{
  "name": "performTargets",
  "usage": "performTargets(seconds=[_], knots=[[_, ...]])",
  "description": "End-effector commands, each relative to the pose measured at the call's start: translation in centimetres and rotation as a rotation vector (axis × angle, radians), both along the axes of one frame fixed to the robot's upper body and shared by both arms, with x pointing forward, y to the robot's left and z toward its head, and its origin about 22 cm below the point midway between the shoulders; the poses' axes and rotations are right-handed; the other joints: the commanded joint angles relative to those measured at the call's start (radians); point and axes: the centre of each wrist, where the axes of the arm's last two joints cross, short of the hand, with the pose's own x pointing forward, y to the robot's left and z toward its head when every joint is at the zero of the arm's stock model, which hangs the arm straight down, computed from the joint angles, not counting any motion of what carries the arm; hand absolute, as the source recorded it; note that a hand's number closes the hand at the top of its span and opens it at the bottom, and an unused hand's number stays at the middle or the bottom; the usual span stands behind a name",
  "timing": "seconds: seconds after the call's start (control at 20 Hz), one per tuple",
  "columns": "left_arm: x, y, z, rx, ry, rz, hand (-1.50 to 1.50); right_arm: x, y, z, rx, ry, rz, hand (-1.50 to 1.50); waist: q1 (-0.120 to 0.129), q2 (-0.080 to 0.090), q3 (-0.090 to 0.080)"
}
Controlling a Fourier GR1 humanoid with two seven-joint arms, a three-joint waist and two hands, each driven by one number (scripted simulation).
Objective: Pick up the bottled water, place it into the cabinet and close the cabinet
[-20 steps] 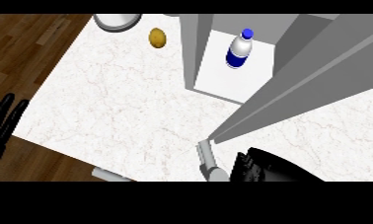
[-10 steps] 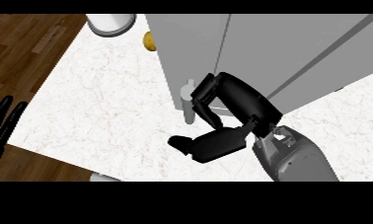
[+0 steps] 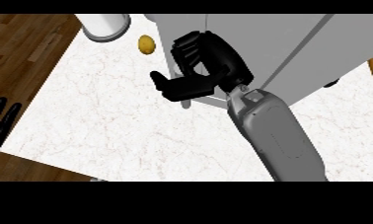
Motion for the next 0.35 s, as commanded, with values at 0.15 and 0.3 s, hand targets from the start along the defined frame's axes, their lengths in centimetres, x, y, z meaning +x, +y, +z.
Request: performTargets(seconds=[0.15, 0.3], knots=[[-0.5, 0.4, -0.5, -0.002, 0.0, 0.011, -1.5, 4.0, 0.3, 2.2, 0.135, 0.007, -0.196, -1.5, -0.012, 0.016, -0.003], [-0.4, 0.7, -0.3, 0.001, -0.001, 0.013, -1.5, 4.2, 1.0, 2.7, 0.143, 0.017, -0.188, -1.5, -0.011, 0.016, -0.003]])
